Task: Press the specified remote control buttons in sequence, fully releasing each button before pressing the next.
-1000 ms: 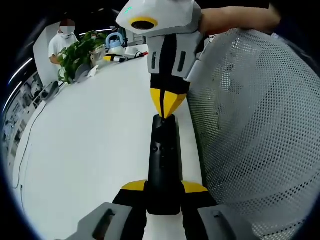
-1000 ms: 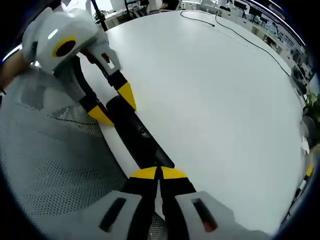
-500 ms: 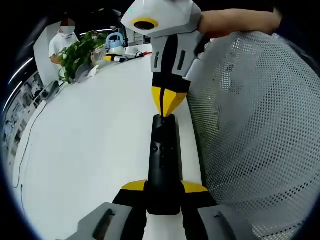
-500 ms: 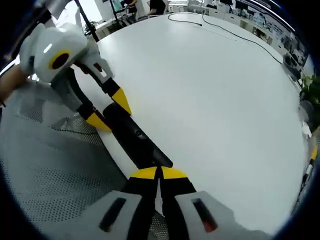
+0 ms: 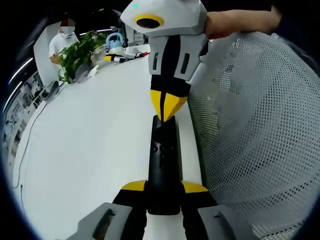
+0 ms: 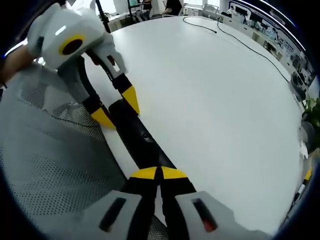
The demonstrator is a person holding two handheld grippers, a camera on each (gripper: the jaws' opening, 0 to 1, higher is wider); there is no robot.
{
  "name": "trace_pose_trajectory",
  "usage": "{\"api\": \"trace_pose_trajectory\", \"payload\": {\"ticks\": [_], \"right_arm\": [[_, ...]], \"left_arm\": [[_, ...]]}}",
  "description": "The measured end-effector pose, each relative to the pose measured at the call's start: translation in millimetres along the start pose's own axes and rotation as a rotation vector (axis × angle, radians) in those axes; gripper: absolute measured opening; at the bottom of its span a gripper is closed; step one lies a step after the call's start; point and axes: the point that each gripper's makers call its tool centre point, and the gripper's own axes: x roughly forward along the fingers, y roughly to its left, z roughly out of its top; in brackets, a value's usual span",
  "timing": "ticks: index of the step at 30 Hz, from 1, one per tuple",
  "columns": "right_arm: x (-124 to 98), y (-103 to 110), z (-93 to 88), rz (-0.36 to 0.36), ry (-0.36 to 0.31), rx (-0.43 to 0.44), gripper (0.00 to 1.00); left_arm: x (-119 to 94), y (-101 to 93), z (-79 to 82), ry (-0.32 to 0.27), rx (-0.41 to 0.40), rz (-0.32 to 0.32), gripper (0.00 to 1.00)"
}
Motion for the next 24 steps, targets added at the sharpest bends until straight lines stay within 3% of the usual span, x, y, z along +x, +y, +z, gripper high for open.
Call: {"api": "trace_pose_trajectory", "payload": {"ticks": [13,14,15,17,20,24], "right_arm": [[0,1,2.2,-0.005,0.030,-0.121,0.00],[2,3,13.6,-0.010,-0.033,-0.146,0.00],[3,10,18.0,0.021,-0.056,-0.136,0.00],[2,13,21.1,0.023,-0.053,-0.141,0.00],[7,7,8.5,-0.003,0.015,-0.176,0.00],[6,6,9.1,0.011,-0.012,-0.147,0.00]], "left_arm": [[0,0.2,-0.1,-0.002,-0.002,0.001,0.25],[0,0.2,-0.1,-0.002,-0.002,0.001,0.25],[0,0.2,-0.1,-0.002,-0.002,0.001,0.25],[0,0.1,0.0,-0.002,-0.001,0.000,0.25],[0,-0.1,0.0,-0.004,0.000,-0.001,0.25],[0,-0.3,0.0,-0.003,0.003,-0.004,0.25]]}}
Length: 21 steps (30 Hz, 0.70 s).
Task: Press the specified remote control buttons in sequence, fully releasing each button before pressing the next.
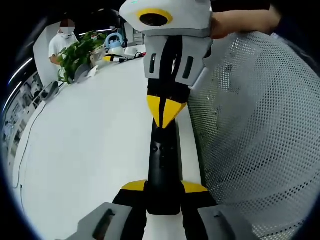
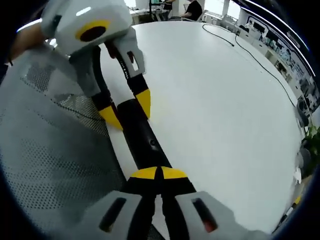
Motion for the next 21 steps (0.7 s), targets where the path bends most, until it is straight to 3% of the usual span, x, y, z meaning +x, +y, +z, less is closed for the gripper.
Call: {"api": "trace_pose_trajectory", "payload": {"ticks": [3,8,12,15,17,18,21], "right_arm": [[1,1,0.5,-0.001,0.000,-0.027,0.00],[1,3,2.0,-0.022,0.025,-0.247,0.00],[1,2,1.8,-0.025,0.022,-0.228,0.00],[0,1,3.1,-0.011,0.014,-0.102,0.00],[2,8,11.7,0.041,-0.042,-0.039,0.00],[2,13,15.9,0.062,-0.057,-0.029,0.00],[4,8,12.8,0.012,-0.024,-0.093,0.00]], "left_arm": [[0,-0.1,0.0,-0.001,-0.002,0.000,0.25],[0,0.0,0.1,-0.003,-0.003,0.000,0.25],[0,0.1,0.1,-0.005,-0.004,0.000,0.25],[0,0.1,0.2,-0.006,-0.006,0.000,0.25],[0,0.1,0.2,-0.006,-0.006,0.001,0.25],[0,0.1,0.2,-0.005,-0.006,0.001,0.25],[0,0.1,0.2,-0.003,-0.005,0.001,0.25]]}}
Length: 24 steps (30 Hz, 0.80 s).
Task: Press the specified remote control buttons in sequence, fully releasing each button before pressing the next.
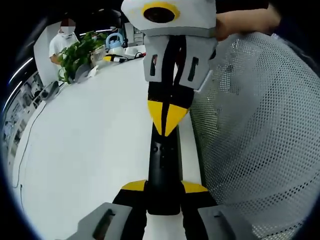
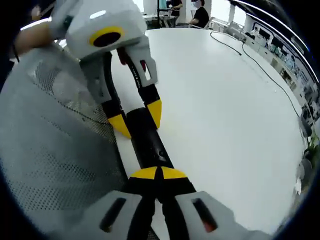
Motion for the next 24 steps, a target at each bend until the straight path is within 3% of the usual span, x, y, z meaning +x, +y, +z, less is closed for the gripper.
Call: {"api": "trace_pose_trajectory", "payload": {"ticks": [1,2,9,11,13,15,17,24], "right_arm": [[1.0,-0.3,-6.5,-0.009,0.037,-0.023,0.00],[1.3,2.1,1.4,0.002,-0.015,-0.015,0.00],[0.1,0.6,-2.2,0.019,-0.025,0.042,0.00],[0.2,2.1,-0.9,-0.012,0.006,-0.123,0.00],[0.9,4.2,-0.3,-0.019,0.018,-0.169,0.00],[1.3,3.9,-0.1,-0.014,0.015,-0.141,0.00],[0.9,2.4,-0.2,0.001,-0.005,-0.038,0.00],[0.8,4.0,2.6,0.016,-0.013,-0.047,0.00]], "left_arm": [[0.0,0.0,0.0,-0.001,-0.001,0.000,0.25],[-0.1,0.0,0.0,-0.001,0.000,0.000,0.25],[0.0,-0.2,0.1,-0.004,0.001,-0.004,0.25],[0.1,-0.2,0.1,-0.003,0.003,-0.006,0.26],[0.0,-0.2,0.1,-0.004,0.004,-0.006,0.26],[-0.1,-0.2,0.1,-0.007,0.003,-0.005,0.26],[-0.1,-0.2,0.2,-0.008,0.004,-0.005,0.26],[-0.5,-4.2,-0.1,-0.005,0.032,-0.027,0.26]]}}
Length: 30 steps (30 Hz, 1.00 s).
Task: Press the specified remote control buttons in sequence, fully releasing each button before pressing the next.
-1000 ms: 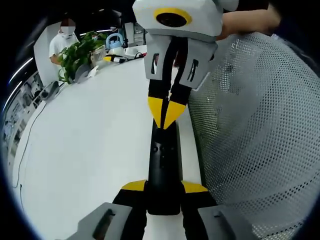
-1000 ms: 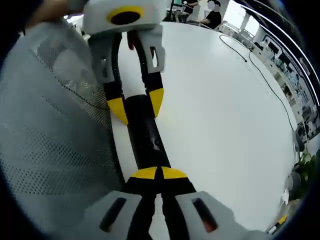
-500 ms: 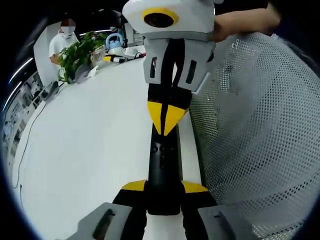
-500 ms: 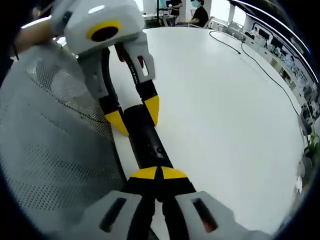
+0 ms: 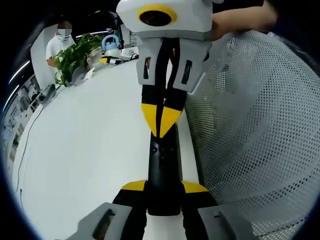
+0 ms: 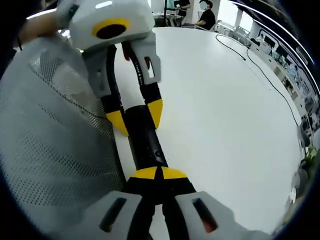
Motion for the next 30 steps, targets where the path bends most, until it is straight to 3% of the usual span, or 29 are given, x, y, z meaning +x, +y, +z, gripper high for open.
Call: {"api": "trace_pose_trajectory", "payload": {"ticks": [10,15,19,22,26,30], "right_arm": [[5.2,7.7,3.8,0.032,-0.022,-0.012,0.00],[4.7,7.9,4.0,0.034,-0.028,-0.058,0.00],[4.5,6.1,4.0,0.033,-0.038,-0.009,0.00],[4.2,6.9,4.2,0.033,-0.034,-0.026,0.00],[2.8,5.8,4.1,0.048,-0.037,0.045,0.00],[-0.3,9.0,-1.7,0.069,-0.013,-0.001,0.08]], "left_arm": [[-0.4,-0.4,0.2,-0.002,0.006,-0.006,0.26],[-0.5,-0.2,0.2,-0.002,0.006,-0.007,0.26],[-0.5,-0.4,0.3,-0.001,0.006,-0.007,0.26],[-0.3,-0.4,0.3,-0.002,0.004,-0.006,0.26],[-0.1,-0.4,0.1,-0.002,0.003,-0.005,0.26],[0.0,-0.5,0.1,-0.003,0.004,-0.005,0.26]]}}
